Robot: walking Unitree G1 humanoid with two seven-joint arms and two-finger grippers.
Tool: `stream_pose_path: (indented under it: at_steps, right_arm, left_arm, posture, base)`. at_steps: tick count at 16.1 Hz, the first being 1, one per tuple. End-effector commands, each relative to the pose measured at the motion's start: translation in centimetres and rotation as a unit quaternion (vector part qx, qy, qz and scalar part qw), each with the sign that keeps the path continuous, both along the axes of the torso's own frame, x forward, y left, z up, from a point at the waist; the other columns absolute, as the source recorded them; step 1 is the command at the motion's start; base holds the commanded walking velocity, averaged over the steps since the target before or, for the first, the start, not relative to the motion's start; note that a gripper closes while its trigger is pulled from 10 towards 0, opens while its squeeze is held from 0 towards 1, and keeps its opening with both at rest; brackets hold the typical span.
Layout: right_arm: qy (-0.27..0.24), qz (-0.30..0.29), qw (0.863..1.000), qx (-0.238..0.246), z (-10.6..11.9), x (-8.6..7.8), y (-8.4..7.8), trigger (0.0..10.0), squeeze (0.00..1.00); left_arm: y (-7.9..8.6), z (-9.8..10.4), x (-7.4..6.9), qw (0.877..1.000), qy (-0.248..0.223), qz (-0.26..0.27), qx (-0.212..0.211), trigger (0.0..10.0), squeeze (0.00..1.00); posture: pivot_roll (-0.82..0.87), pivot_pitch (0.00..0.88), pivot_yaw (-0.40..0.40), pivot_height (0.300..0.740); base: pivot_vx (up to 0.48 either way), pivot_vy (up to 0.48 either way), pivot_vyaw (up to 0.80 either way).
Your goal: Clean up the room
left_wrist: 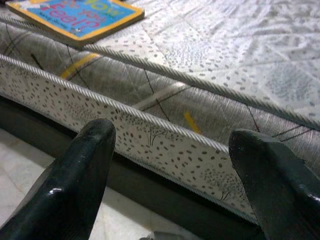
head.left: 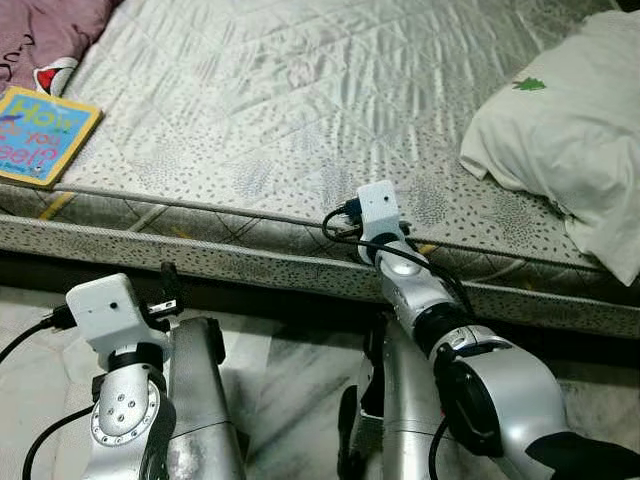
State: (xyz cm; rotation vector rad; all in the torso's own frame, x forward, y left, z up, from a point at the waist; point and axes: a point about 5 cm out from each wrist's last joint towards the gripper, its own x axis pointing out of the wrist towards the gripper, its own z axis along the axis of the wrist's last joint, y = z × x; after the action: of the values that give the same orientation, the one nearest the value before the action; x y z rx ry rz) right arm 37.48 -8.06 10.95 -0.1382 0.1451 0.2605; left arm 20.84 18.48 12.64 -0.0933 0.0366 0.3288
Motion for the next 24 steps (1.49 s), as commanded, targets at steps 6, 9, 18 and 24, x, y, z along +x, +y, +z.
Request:
stream_pose_path:
  at_steps: [6,9,18,24]
  right_arm:
    - [-0.02,0.007,1.0,0.001,0.5,0.1,-0.1,10.0,1.0]
    - [-0.06,0.019,0.998,0.018,1.9,0.4,0.3,10.0,1.0]
    - [-0.116,0.003,0.993,-0.012,3.7,1.0,-0.3,10.0,1.0]
    - [-0.086,-0.066,0.99,-0.092,2.9,1.5,-4.0,10.0,0.68]
  left_arm:
    - [-0.3,0.0,-0.2,1.0,0.005,0.012,-0.014,10.0,0.0]
    - [-0.1,0.2,-0.1,1.0,0.002,0.015,-0.01,10.0,0.0]
    - [-0.4,0.3,0.0,1.0,-0.001,0.01,-0.01,10.0,0.0]
    - [-0.6,0.2,-0.4,1.0,0.005,0.007,-0.012,10.0,0.0]
  posture:
    - [0.24,0.248,-0.092,0.489]
    - [0.25,0.234,-0.092,0.489]
    - [0.25,0.223,-0.089,0.489]
    - [0.26,0.245,-0.08,0.489]
  base:
    - [0.0,0.0,0.0]
    - [0.0,0.0,0.0]
    - [0.0,0.0,0.0]
    - [0.0,0.0,0.0]
